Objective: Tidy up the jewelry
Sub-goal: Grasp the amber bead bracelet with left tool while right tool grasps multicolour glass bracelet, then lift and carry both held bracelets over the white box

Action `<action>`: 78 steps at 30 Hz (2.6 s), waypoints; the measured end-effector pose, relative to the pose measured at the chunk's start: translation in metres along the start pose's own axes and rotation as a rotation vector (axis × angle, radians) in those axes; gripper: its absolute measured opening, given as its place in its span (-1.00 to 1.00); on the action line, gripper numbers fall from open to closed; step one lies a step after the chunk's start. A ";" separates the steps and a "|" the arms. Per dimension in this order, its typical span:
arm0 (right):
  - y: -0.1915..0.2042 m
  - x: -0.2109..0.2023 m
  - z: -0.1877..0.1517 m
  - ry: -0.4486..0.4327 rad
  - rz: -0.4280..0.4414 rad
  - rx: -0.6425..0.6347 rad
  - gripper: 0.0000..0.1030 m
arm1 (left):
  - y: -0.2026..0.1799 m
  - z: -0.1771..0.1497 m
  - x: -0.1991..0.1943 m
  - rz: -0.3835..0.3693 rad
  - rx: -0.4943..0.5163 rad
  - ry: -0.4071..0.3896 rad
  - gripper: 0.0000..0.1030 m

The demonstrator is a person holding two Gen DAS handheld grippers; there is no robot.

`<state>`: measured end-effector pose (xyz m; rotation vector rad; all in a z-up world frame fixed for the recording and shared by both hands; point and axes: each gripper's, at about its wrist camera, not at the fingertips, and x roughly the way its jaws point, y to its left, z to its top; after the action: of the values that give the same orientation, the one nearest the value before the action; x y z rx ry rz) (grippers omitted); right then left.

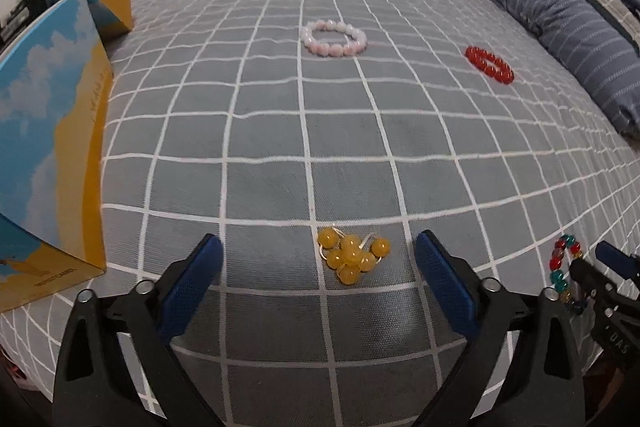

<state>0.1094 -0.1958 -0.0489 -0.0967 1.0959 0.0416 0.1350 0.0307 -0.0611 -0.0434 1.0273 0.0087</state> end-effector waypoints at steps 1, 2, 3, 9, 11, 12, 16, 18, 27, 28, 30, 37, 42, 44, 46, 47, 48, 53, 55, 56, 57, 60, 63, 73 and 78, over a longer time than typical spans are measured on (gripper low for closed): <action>0.000 0.001 0.001 0.003 0.004 -0.002 -0.26 | -0.001 -0.001 0.002 -0.003 0.004 0.007 0.71; 0.002 0.001 0.001 0.008 0.008 -0.007 -0.31 | -0.001 -0.001 0.002 0.000 0.006 0.006 0.70; 0.003 0.001 0.001 0.009 0.007 -0.010 -0.36 | -0.001 -0.001 0.002 0.002 0.007 0.007 0.61; 0.004 0.004 0.002 0.018 0.002 -0.018 -0.53 | -0.001 0.001 0.001 -0.010 0.008 0.024 0.09; 0.004 0.005 0.002 0.020 -0.004 -0.017 -0.61 | -0.004 0.000 0.000 0.000 0.028 0.030 -0.12; 0.004 0.005 0.003 0.021 -0.002 -0.017 -0.63 | -0.005 0.000 -0.001 0.002 0.039 0.033 -0.26; 0.005 0.006 0.003 0.024 -0.001 -0.013 -0.79 | -0.006 0.000 -0.003 -0.006 0.053 0.039 -0.68; 0.004 0.006 0.003 0.023 0.000 -0.009 -0.81 | -0.004 0.000 -0.004 -0.010 0.044 0.036 -0.69; 0.000 -0.005 0.003 -0.017 0.004 0.019 -0.82 | -0.003 0.001 -0.013 -0.019 0.039 0.019 -0.83; -0.001 -0.006 0.003 -0.023 0.005 0.022 -0.82 | -0.002 0.001 -0.014 -0.022 0.037 0.019 -0.83; -0.002 -0.008 0.004 -0.032 0.006 0.028 -0.82 | -0.003 0.002 -0.015 -0.024 0.034 0.017 -0.83; -0.005 -0.016 0.006 -0.065 0.016 0.050 -0.82 | -0.002 0.004 -0.027 -0.038 0.028 -0.008 -0.83; -0.005 -0.025 0.007 -0.087 0.030 0.059 -0.82 | -0.001 0.005 -0.039 -0.049 0.024 -0.027 -0.83; -0.004 -0.031 0.007 -0.102 0.036 0.062 -0.82 | -0.002 0.005 -0.045 -0.050 0.024 -0.037 -0.83; -0.004 -0.036 0.008 -0.115 0.041 0.066 -0.82 | -0.002 0.005 -0.050 -0.053 0.024 -0.047 -0.83; -0.004 -0.039 0.009 -0.122 0.043 0.067 -0.82 | -0.002 0.005 -0.053 -0.054 0.023 -0.052 -0.83; -0.004 -0.040 0.010 -0.125 0.045 0.068 -0.82 | -0.002 0.006 -0.056 -0.055 0.023 -0.056 -0.83; -0.003 -0.047 0.013 -0.148 0.053 0.067 -0.82 | -0.003 0.006 -0.065 -0.059 0.030 -0.079 -0.83; -0.002 -0.049 0.015 -0.157 0.055 0.069 -0.82 | -0.003 0.007 -0.068 -0.059 0.031 -0.089 -0.83; -0.002 -0.050 0.015 -0.162 0.055 0.071 -0.82 | -0.002 0.007 -0.070 -0.061 0.032 -0.094 -0.83; -0.002 -0.052 0.017 -0.168 0.055 0.072 -0.82 | -0.002 0.008 -0.071 -0.063 0.032 -0.098 -0.83; -0.001 -0.054 0.021 -0.179 0.058 0.074 -0.82 | -0.002 0.010 -0.076 -0.065 0.035 -0.113 -0.83; 0.002 -0.056 0.025 -0.192 0.056 0.068 -0.82 | -0.003 0.013 -0.077 -0.064 0.043 -0.123 -0.83; 0.015 -0.065 0.038 -0.240 0.050 0.051 -0.82 | 0.001 0.023 -0.082 -0.059 0.054 -0.150 -0.83; 0.020 -0.065 0.047 -0.242 0.048 0.048 -0.82 | 0.006 0.029 -0.086 -0.050 0.057 -0.161 -0.83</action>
<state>0.1192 -0.1698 0.0290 -0.0212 0.8565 0.0685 0.1152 0.0387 0.0270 -0.0159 0.8648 -0.0622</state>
